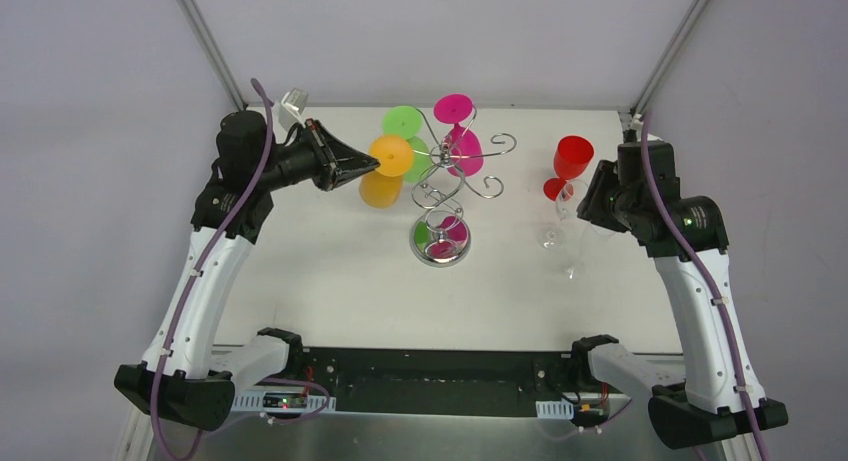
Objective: Take the wine glass off the wine glass rack
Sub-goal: Pick up the wine glass from the wine rack.
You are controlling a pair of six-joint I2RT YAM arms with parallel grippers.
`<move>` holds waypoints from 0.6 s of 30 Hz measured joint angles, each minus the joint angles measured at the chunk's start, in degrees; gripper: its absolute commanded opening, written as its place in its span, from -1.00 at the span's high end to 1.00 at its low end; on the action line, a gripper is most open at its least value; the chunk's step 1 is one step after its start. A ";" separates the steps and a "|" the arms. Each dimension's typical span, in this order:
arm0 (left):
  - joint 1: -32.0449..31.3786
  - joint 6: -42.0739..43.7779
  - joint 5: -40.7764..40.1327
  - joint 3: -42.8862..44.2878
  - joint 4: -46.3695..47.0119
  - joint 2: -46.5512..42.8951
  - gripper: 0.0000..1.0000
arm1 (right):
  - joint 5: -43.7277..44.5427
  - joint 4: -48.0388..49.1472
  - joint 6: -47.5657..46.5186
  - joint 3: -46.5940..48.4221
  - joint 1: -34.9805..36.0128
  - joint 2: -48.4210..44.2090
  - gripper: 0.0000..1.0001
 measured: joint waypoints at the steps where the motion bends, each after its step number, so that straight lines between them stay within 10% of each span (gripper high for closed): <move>1: 0.42 0.15 0.00 0.00 -0.42 0.00 1.00 | 0.04 0.00 0.00 0.00 0.00 0.00 0.23; 18: 3.65 2.21 0.13 1.33 -2.25 2.82 1.00 | 0.72 0.44 -0.07 -0.96 0.74 -0.04 0.24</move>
